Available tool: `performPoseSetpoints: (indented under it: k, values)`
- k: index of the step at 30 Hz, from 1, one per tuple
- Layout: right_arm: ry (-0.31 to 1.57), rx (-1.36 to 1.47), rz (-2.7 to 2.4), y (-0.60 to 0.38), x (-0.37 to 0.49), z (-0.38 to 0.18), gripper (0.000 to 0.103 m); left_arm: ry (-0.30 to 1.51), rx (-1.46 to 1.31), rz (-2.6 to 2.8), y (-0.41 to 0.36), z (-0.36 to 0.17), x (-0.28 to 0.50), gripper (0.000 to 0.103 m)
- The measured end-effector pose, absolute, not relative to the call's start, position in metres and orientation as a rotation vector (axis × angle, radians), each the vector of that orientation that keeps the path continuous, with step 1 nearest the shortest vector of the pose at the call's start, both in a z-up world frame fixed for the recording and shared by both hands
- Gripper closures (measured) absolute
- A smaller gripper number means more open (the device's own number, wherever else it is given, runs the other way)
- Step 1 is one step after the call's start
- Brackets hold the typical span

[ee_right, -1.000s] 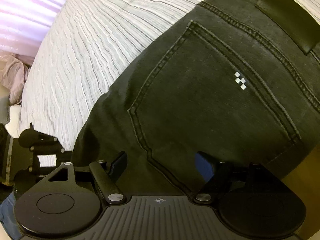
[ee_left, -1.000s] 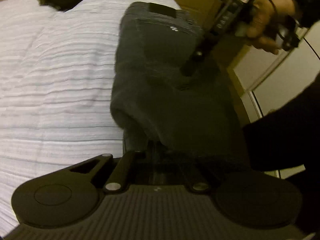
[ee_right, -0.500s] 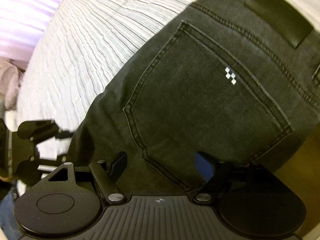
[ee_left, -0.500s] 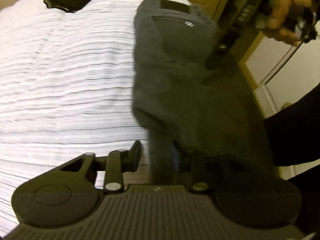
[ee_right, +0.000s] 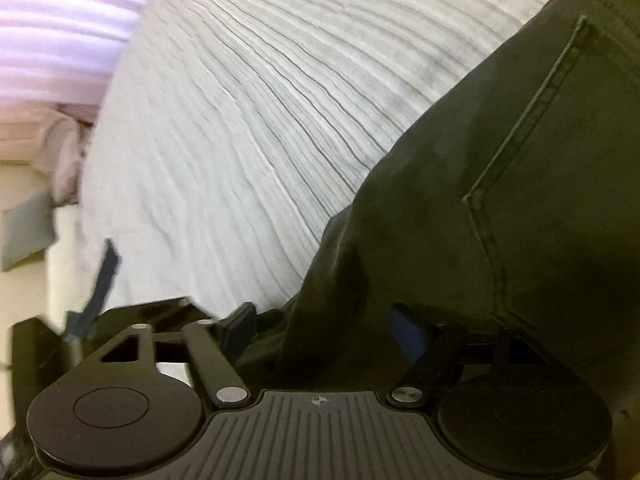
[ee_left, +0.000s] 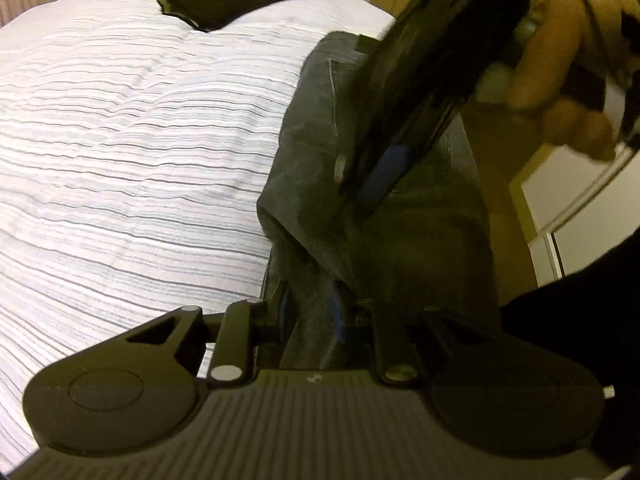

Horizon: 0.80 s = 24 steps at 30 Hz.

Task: Fold clothes

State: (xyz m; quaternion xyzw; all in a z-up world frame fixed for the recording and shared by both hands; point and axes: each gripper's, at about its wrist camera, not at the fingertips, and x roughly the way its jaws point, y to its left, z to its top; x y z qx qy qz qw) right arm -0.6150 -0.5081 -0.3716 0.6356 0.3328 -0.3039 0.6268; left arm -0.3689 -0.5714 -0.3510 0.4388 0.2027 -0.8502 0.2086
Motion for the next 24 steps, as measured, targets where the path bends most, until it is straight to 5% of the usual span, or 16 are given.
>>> performPoseSetpoints:
  k: [1, 5, 6, 16, 24]
  values:
    - [0.787, 1.449, -0.706, -0.512, -0.612, -0.374, 0.087, 0.574, 1.210, -2.364, -0.570, -0.350, -0.367, 0.087]
    - [0.795, 1.436, -0.746, -0.514, -0.620, -0.361, 0.099, 0.580, 1.132, -2.371, -0.573, -0.342, -0.349, 0.078]
    - [0.774, 1.437, -0.746, -0.510, -0.623, -0.359, 0.100, 0.582, 1.102, -2.363, -0.578, -0.339, -0.341, 0.070]
    - [0.685, 1.451, -0.750, -0.494, -0.646, -0.335, 0.101, 0.460, 1.240, -2.570, -0.599, -0.364, -0.361, 0.064]
    - [0.729, 1.382, -0.726, -0.493, -0.653, -0.324, 0.101, 0.674, 1.196, -2.670, -0.624, -0.386, -0.398, 0.056]
